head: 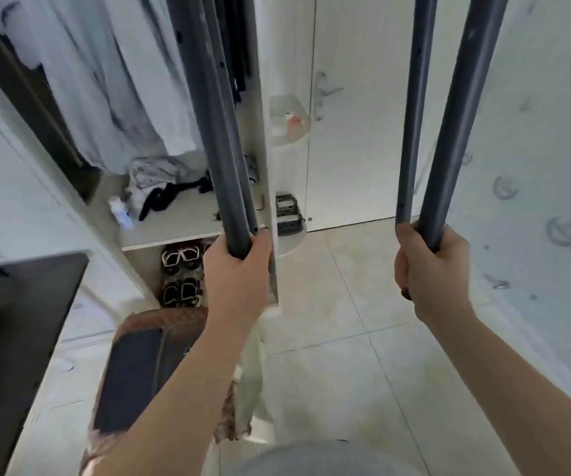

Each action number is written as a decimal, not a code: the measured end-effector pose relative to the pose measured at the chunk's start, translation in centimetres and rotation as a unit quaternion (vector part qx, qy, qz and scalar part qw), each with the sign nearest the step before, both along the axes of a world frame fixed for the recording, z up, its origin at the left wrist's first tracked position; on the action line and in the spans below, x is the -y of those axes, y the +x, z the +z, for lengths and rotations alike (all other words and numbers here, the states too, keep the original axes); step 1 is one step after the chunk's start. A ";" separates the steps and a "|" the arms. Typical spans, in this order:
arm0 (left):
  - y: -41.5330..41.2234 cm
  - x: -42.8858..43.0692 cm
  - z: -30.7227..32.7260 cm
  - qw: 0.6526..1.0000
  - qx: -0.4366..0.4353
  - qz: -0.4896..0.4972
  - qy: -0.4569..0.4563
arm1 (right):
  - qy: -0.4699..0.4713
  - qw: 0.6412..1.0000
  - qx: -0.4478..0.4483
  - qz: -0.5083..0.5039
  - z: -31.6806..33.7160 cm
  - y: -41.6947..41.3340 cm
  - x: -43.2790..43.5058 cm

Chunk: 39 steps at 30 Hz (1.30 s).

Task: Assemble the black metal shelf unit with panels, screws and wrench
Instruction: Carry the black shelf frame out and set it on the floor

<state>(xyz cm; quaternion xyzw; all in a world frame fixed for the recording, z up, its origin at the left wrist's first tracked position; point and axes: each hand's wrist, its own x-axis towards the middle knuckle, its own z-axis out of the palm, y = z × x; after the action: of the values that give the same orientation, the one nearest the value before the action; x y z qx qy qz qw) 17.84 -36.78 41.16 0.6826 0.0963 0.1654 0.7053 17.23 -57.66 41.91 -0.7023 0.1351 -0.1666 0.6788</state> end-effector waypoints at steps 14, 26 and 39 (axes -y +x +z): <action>3.7 24.0 -6.5 0.930 -0.182 -0.287 0.143 | 0.064 0.954 -0.149 -0.251 -9.3 -8.1 20.7; 11.0 39.7 -16.6 0.745 -0.349 -0.485 0.296 | 0.111 0.856 -0.357 -0.358 -18.4 -9.9 29.9; 20.0 50.8 -29.5 0.527 -0.568 -0.508 0.375 | 0.321 0.685 -0.552 -0.352 -28.0 -3.8 37.0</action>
<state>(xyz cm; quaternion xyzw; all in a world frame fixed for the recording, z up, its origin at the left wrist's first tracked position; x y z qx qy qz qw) 37.80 -87.61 11.67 0.7675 0.0425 -0.6230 0.1450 13.41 -94.64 13.92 -0.3077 0.7675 0.0778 0.5569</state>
